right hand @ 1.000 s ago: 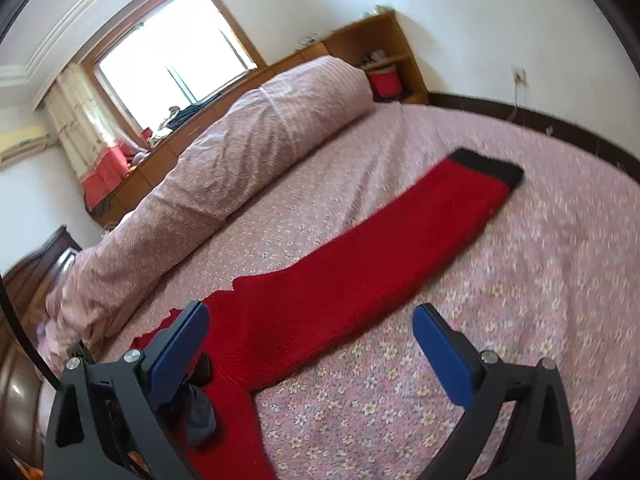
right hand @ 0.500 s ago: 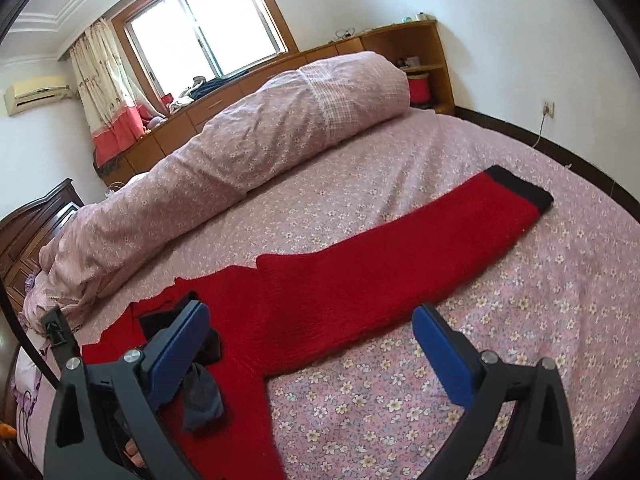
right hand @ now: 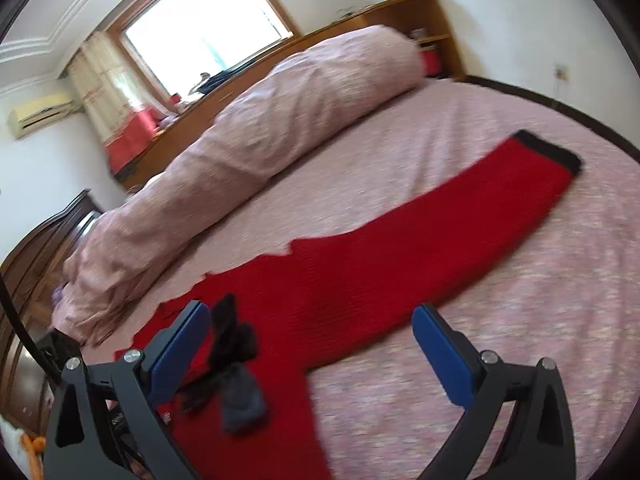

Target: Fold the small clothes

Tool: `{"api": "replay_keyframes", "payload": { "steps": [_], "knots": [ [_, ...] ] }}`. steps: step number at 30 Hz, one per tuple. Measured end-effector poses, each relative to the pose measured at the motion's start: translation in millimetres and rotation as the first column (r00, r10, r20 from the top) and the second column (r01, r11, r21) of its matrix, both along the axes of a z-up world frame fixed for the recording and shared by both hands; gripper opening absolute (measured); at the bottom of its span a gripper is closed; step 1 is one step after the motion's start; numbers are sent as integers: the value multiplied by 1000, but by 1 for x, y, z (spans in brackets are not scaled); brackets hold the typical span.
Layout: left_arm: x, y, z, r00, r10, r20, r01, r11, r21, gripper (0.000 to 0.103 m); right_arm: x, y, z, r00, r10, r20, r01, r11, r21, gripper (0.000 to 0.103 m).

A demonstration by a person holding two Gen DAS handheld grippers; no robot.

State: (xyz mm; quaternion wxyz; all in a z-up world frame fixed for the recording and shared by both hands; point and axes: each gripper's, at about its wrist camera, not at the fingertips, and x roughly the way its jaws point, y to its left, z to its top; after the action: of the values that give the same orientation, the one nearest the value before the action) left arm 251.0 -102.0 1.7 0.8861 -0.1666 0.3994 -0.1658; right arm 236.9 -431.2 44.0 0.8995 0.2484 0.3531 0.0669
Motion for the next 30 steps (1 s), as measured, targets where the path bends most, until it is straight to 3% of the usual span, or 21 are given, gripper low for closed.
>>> {"api": "replay_keyframes", "payload": {
  "steps": [4,6,8,10,13,14,16,18,21,24,26,27,28,30],
  "knots": [
    [-9,71,20,995,101,-16,-100,994,33,46,10,41,-1,994,108,-4,-108,994,-9,103],
    [-12,112,25,986,165,-29,-161,980,115,47,14,62,-4,987,161,-13,-161,987,-13,103],
    [-17,155,25,973,228,-30,-216,949,228,48,21,88,-10,975,220,-25,-220,975,0,103],
    [-20,185,19,963,266,-48,-244,931,272,56,27,112,-16,960,277,-32,-277,961,14,103],
    [-26,226,-2,953,284,-103,-256,940,226,59,35,142,-24,945,323,-54,-323,946,15,102],
    [-26,239,-14,939,316,-136,-285,936,207,60,40,152,-28,943,326,-64,-326,945,8,101],
    [-19,247,-29,925,316,-213,-281,943,179,60,45,163,-33,943,323,-77,-324,946,-8,89],
    [-9,251,-42,930,247,-273,-224,968,112,60,49,171,-40,946,310,-100,-317,946,-65,87],
    [-6,251,-56,928,203,-314,-196,979,54,60,47,172,-46,959,267,-94,-280,943,-180,87],
    [-7,243,-60,934,188,-304,-175,982,70,60,50,168,-49,964,253,-86,-266,938,-222,86],
    [-7,239,-59,940,183,-289,-165,983,86,60,54,166,-54,969,230,-92,-245,945,-218,75],
    [-7,239,-59,941,178,-287,-163,984,76,57,56,162,-56,969,227,-95,-241,951,-192,62],
    [-7,238,-60,940,171,-297,-162,985,55,51,58,162,-59,968,231,-97,-245,955,-166,42],
    [0,232,-62,935,175,-309,-166,985,56,42,60,164,-64,968,223,-112,-243,948,-207,21]
  ]
}}
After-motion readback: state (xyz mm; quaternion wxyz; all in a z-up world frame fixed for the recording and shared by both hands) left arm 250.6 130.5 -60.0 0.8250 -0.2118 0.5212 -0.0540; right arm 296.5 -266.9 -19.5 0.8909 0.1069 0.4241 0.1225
